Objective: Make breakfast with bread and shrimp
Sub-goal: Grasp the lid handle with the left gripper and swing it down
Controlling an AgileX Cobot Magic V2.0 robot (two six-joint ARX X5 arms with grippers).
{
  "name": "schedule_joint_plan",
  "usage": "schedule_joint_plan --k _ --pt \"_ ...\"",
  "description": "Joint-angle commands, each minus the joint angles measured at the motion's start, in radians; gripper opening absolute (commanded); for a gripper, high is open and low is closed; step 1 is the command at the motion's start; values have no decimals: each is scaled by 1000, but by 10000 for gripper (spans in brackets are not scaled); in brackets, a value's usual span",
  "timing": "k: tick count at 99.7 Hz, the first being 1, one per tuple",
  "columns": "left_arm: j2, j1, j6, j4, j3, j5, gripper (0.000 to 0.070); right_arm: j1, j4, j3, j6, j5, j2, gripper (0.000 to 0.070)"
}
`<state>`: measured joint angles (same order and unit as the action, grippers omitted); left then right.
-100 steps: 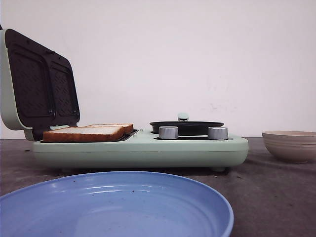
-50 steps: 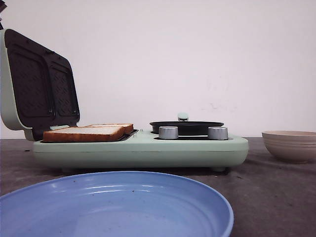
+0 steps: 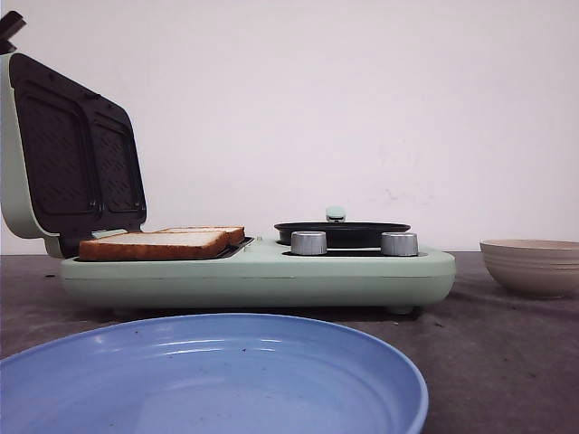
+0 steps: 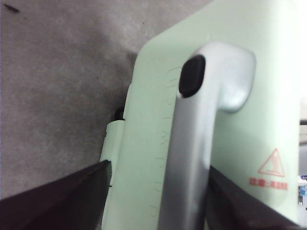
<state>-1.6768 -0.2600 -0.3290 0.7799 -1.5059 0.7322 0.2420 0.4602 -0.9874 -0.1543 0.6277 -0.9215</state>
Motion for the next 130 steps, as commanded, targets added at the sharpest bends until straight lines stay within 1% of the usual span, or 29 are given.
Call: schedule_joint_plan --k 1,4,16,22,27,41,56,66,76,112,130 --pt "-24 3 3 -10 -21 1 302 5 -11 -5 -4 1 -4 12" --pt "-24 5 3 -10 -21 1 287 5 -11 -5 -5 1 -4 12" --pt "-24 10 3 -11 -21 2 136 5 -11 -5 -17 1 -4 12" --pt "-24 10 3 -10 -21 3 103 5 -11 -5 -18 1 -4 12" --pt "-24 10 2 -9 -21 13 103 5 -11 -5 -18 2 -4 12" --pt "-24 10 -3 -10 -21 79 103 5 -11 -5 -18 1 -4 12" --pt "-24 19 -5 -10 -21 86 103 5 -11 -5 -17 1 -4 12" --pt "-24 32 -9 -11 -21 108 103 5 -11 -5 -18 1 -4 12" --pt "-24 51 -29 -23 -21 108 103 5 -12 -5 -17 1 -4 12" --pt "-24 146 -37 -88 -21 107 103 5 -13 -5 -18 1 -4 12" --pt "-24 195 -84 -145 -21 107 103 5 -13 -5 -18 1 -4 12"
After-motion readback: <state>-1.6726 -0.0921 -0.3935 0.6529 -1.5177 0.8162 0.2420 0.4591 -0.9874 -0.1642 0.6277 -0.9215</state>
